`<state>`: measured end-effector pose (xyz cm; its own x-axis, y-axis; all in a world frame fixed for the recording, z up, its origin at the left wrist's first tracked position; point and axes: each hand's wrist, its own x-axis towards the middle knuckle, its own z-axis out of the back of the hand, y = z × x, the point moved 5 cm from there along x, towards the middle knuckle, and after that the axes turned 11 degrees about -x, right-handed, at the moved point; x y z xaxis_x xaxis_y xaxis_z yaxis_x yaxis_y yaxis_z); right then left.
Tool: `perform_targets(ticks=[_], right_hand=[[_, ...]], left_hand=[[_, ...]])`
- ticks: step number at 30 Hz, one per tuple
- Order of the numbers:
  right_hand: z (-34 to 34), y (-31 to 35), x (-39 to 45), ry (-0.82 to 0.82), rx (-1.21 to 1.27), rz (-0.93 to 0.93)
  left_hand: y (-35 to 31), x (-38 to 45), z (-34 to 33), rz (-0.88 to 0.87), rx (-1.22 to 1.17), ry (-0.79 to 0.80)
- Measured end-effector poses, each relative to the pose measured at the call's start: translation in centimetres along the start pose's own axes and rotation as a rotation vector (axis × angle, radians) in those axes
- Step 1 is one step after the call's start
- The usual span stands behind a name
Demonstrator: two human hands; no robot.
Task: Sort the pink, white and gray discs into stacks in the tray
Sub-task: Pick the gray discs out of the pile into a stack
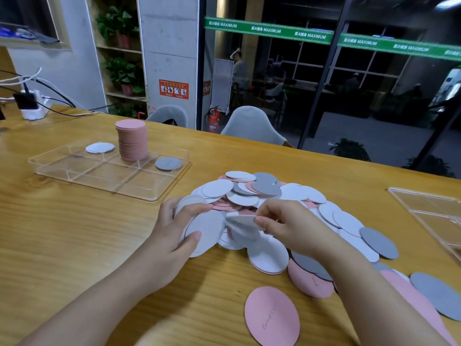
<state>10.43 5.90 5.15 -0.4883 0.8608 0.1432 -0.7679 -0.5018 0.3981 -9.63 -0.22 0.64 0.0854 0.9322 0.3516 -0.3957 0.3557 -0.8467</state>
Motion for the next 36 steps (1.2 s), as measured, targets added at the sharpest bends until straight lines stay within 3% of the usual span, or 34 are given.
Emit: perform_targets(ticks=[2,6,9,17,23,32,36], right_hand=[[0.3,-0.1,-0.2,0.009,0.003,-0.001],[2.0,0.5,-0.4,-0.12,0.131,0.05],[1.5,1.7,-0.5,-0.068,0.21,0.059],[-2.4,2.7,0.0,-0.047,0.12,0.044],[-3.1,0.4,0.1,0.127,-0.275,0.012],[-1.8,0.0,-0.3,0.167,-0.111,-0.074],[-1.3,0.7,-0.3,0.121,-0.124,-0.027]], left_hand=[[0.0,0.1,0.0,0.007,-0.007,-0.016],[0.2,0.2,0.1,0.039,0.005,-0.051],[0.3,0.1,0.0,0.052,0.001,-0.055],[0.3,0.0,-0.6,-0.003,0.045,0.007],[0.2,0.0,-0.3,-0.007,0.054,-0.004],[0.5,0.1,0.0,0.01,0.039,-0.039],[0.5,0.2,0.1,0.003,0.043,-0.038]])
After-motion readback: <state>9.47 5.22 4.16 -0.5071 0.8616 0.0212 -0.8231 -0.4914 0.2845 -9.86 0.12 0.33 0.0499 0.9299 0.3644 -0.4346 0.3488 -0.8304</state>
